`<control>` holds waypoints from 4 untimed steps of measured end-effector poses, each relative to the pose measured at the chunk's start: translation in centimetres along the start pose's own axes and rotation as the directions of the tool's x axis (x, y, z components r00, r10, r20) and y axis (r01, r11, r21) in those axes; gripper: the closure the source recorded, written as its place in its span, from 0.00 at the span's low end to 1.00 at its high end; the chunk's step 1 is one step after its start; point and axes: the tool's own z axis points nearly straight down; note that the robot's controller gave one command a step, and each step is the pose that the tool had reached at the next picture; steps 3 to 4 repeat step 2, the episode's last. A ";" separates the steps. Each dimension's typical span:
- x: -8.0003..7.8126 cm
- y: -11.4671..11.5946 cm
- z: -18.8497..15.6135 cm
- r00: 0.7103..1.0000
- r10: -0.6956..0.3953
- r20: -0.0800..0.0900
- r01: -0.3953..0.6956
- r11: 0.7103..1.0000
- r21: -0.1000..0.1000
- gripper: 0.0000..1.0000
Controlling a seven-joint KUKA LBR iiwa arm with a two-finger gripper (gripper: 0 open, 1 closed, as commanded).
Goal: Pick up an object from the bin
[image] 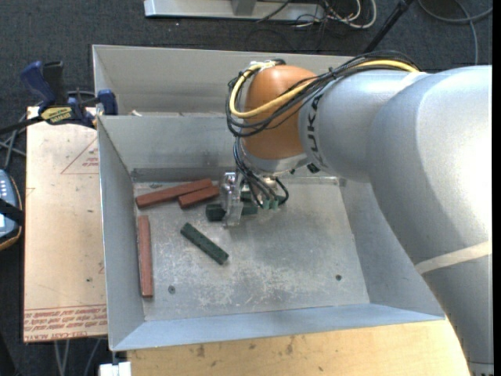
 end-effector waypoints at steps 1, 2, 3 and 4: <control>0.0 0.0 0.0 1.000 0.000 0.000 0.000 1.000 0.000 1.00; 0.4 2.1 -15.8 0.999 -0.048 0.002 0.048 0.999 0.001 1.00; 0.4 2.1 -15.8 0.999 -0.048 0.002 0.048 0.999 0.001 1.00; 0.4 2.1 -15.8 0.999 -0.048 0.002 0.048 0.999 0.001 1.00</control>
Offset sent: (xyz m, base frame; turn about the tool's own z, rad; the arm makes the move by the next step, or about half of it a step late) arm -0.0076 0.0192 0.1553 -0.0487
